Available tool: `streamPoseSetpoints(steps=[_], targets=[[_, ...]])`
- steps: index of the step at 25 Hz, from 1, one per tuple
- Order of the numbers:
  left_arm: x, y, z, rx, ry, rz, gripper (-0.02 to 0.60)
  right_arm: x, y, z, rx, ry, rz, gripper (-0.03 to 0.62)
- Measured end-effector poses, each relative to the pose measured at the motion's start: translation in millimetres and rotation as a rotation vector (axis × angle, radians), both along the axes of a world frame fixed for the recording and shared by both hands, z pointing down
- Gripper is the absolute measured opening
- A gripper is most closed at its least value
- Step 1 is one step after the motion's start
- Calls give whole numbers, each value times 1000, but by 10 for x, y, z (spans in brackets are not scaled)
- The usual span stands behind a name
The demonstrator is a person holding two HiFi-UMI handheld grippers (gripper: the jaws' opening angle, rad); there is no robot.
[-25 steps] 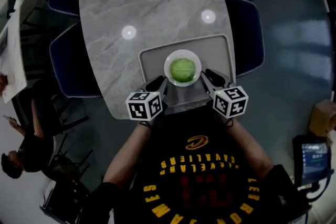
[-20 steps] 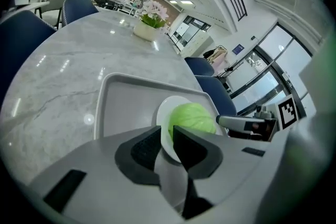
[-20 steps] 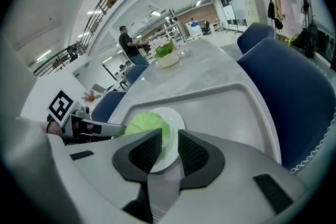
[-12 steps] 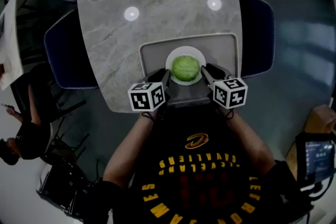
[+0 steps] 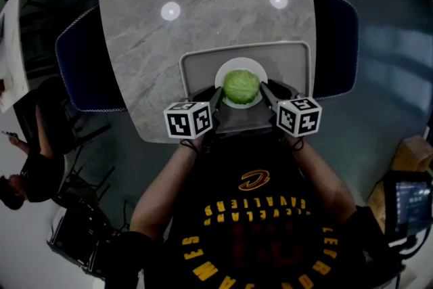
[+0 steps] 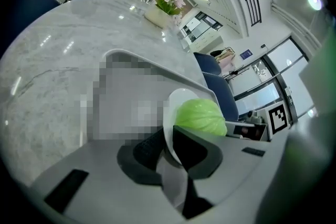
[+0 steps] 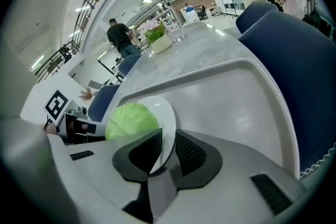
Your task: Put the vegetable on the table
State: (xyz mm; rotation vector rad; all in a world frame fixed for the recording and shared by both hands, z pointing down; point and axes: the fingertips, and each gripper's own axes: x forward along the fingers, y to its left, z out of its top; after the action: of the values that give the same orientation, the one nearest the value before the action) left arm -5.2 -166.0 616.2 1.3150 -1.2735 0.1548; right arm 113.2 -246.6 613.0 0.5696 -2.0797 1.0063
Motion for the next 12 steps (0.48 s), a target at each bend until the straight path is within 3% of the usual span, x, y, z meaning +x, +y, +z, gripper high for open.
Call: streamPoseSetpoints(steps=[7, 12], targets=[[-6, -34, 43, -6, 36, -17, 55, -15, -54, 83, -122, -37, 46, 60], [-50, -94, 161, -43, 161, -152, 38, -98, -161, 161, -190, -72, 105, 47]])
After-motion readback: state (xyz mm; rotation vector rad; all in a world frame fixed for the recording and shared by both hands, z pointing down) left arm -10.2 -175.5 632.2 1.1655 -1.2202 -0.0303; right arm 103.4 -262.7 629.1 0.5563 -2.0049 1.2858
